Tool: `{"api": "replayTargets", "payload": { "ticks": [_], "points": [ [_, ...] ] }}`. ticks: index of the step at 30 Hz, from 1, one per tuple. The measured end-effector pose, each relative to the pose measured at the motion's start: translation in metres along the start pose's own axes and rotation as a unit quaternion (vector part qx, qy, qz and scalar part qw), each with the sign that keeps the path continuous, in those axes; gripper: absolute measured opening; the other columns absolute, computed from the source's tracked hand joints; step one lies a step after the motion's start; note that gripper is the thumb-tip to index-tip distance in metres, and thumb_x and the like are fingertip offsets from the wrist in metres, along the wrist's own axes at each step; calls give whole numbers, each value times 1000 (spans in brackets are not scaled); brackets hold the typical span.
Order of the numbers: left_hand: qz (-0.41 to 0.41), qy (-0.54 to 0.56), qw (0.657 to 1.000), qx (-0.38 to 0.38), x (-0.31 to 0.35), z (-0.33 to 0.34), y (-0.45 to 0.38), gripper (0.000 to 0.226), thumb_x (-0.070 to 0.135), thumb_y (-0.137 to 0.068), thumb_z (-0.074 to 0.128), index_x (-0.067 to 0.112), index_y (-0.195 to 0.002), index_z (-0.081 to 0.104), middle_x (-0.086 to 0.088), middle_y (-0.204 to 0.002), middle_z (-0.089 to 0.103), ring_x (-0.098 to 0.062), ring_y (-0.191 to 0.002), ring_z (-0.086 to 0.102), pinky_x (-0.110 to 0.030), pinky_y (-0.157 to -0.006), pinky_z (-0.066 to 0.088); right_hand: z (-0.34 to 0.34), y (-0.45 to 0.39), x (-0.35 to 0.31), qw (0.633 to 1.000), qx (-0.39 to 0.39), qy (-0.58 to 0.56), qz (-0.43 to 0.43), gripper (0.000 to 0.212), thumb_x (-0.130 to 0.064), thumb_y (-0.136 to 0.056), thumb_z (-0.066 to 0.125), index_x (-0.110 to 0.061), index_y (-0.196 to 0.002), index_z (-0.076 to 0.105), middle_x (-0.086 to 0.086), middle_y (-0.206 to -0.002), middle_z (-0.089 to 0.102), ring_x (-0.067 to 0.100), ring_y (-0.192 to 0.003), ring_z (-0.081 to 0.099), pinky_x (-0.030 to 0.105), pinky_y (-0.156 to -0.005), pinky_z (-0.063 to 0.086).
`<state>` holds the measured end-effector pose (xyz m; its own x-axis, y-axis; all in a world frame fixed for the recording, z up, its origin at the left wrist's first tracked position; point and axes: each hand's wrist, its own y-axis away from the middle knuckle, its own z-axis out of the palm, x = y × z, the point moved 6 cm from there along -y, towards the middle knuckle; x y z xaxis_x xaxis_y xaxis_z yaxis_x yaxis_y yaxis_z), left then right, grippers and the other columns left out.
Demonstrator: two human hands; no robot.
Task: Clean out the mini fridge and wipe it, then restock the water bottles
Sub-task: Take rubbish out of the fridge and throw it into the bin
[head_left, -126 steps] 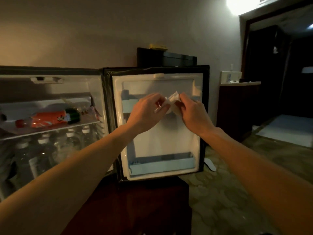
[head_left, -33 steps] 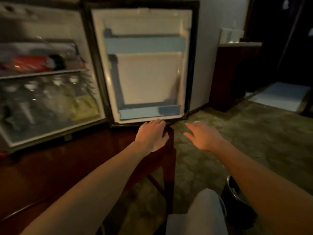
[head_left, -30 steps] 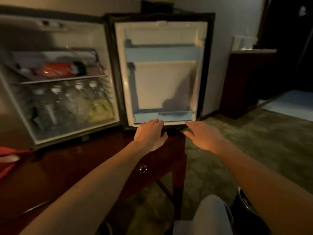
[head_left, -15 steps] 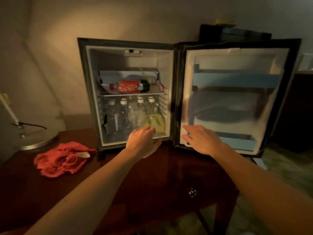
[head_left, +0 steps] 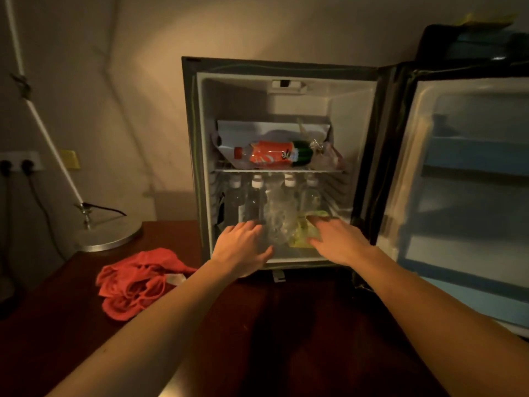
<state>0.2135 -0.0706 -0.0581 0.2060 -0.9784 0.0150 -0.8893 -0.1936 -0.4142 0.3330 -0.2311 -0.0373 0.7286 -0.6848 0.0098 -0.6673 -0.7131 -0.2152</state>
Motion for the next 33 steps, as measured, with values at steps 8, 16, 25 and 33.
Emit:
{"api": "replayTargets", "payload": {
  "ticks": [8, 16, 25, 33],
  "points": [
    [-22, 25, 997, -69, -1, 57, -62, 85, 62, -89, 50, 33, -156, 7, 5, -165, 6, -22, -148, 22, -44, -116, 28, 52, -67, 26, 1000, -25, 0, 6, 79, -49, -88, 60, -32, -151, 15, 1, -153, 32, 29, -133, 41, 44, -93, 49],
    [-80, 105, 990, -56, 8, 91, -92, 68, 47, -92, 56, 35, -148, 19, 2, -149, 39, -29, -127, 51, -44, -98, 46, 84, -84, 36, 996, 64, 62, -20, 103, -77, -66, 63, -27, -148, 27, 5, -138, 51, 30, -125, 48, 48, -103, 35],
    [-68, 124, 990, -22, -3, 80, -79, 14, 29, -101, 37, 20, -99, 48, 0, -114, 46, -34, -91, 61, -46, -72, 50, 72, -72, 29, 996, 62, 47, -42, 53, -30, -87, 64, -26, -137, 46, 7, -138, 45, 28, -126, 46, 42, -98, 43],
    [-75, 147, 986, -20, -11, 70, -56, 34, 37, -100, 45, 9, -109, 61, 3, -143, 40, -27, -106, 59, -46, -82, 53, 68, -54, 26, 999, 15, -9, -31, 31, -22, -93, 57, -22, -124, 51, 7, -119, 55, 28, -110, 57, 37, -80, 51]
  ]
}}
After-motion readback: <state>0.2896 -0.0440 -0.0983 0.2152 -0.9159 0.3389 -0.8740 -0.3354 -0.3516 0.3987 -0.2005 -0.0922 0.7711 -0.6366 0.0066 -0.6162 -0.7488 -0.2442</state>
